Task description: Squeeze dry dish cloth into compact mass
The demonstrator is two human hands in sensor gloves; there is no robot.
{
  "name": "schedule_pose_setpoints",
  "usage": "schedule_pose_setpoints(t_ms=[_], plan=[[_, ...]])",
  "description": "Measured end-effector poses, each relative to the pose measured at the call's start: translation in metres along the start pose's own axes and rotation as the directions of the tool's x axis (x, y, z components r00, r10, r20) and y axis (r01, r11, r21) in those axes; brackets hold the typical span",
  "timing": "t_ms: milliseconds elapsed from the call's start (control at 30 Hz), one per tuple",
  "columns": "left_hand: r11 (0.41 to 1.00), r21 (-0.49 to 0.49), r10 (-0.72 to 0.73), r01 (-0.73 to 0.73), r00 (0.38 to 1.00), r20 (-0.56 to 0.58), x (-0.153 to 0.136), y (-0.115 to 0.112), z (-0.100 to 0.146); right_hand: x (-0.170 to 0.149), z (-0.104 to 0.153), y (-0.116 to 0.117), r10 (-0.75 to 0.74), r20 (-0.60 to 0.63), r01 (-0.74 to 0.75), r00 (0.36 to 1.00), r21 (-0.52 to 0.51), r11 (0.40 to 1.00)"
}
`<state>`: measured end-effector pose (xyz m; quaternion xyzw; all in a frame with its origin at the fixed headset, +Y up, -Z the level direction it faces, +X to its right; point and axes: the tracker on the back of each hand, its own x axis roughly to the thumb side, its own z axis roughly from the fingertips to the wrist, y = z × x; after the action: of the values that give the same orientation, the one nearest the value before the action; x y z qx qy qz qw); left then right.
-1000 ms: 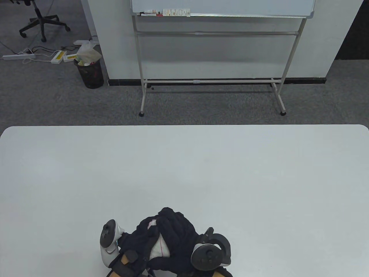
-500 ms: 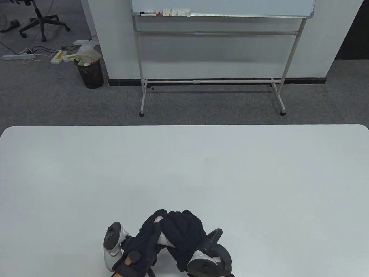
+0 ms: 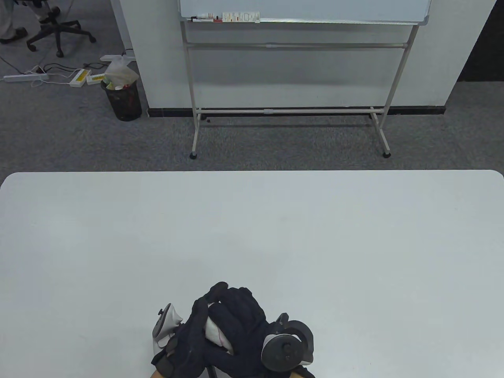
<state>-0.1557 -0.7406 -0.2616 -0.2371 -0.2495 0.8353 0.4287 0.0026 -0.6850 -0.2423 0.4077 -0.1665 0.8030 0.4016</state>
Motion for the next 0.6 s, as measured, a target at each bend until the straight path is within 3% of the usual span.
schedule_pose_setpoints(t_ms=[267,433,600], plan=[[0.998,-0.064,-0.01,0.003,0.993,-0.12,-0.016,-0.013,-0.001,0.002,0.001,-0.007,0.03,0.036,-0.026,0.999,-0.121,0.992],[0.993,0.021,-0.115,0.116,0.993,-0.013,-0.007,-0.011,-0.005,0.014,-0.001,-0.009,0.22,0.081,-0.206,0.972,-0.151,0.967],[0.959,0.163,-0.237,0.23,0.971,0.024,0.004,-0.001,0.002,0.009,-0.003,-0.003,0.108,0.006,-0.107,0.994,-0.079,0.991]])
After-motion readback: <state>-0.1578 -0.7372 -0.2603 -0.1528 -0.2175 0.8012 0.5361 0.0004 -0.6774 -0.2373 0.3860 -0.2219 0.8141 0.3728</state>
